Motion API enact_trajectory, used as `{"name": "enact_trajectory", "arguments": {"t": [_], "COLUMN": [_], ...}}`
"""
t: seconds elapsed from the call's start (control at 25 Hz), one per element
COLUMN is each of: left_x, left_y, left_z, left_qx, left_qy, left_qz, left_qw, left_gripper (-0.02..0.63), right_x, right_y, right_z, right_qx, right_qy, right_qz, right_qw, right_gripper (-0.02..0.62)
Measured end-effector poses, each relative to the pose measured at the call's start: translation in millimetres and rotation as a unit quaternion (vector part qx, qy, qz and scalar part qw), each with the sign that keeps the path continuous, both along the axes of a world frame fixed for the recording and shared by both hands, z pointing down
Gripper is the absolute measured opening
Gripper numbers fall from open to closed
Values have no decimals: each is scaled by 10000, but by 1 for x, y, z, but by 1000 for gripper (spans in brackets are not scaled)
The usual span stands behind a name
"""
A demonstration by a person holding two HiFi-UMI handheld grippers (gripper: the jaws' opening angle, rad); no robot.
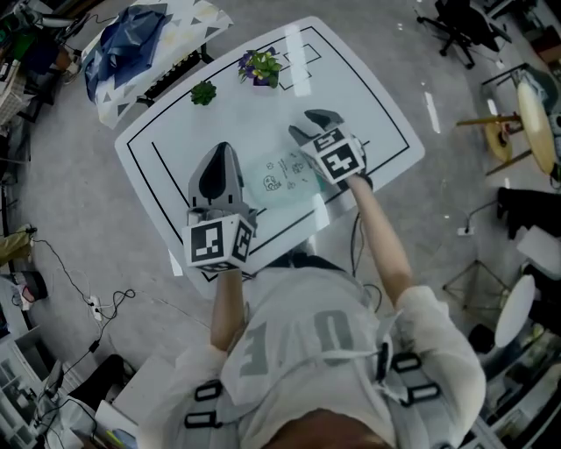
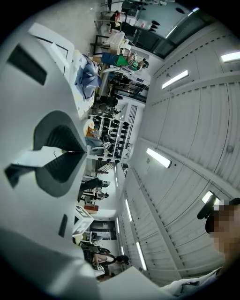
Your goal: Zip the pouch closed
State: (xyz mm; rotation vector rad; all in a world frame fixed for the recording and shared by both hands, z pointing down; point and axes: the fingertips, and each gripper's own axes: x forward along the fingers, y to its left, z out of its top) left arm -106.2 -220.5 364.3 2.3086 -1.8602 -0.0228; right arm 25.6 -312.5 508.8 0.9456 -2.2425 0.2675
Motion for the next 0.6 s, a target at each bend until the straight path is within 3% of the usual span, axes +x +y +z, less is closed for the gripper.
{"name": "enact_trajectory", "arguments": {"t": [0.2,0.48,0.6], "left_x": [-11,-21,-25], "left_y": [-7,-17,-18], "left_z": [15,28,29], "left_qx": [-196,-312,-331], "left_qy": [18,60,92], "left_qz": [-57,-65,-71], "left_qw": [9998,9995,9994], "left_gripper": [8,6,6], "right_x": [-7,-15,-15], "right_y": [-8,-15,-13], "right_z": [51,84,92], "right_qx": [-573,-1115,-1280], "right_qy": [586,817,1013], "right_qz": [-193,-283,-334], "right_qw": [9964,9900,9860], "right_gripper": [172,155,110]}}
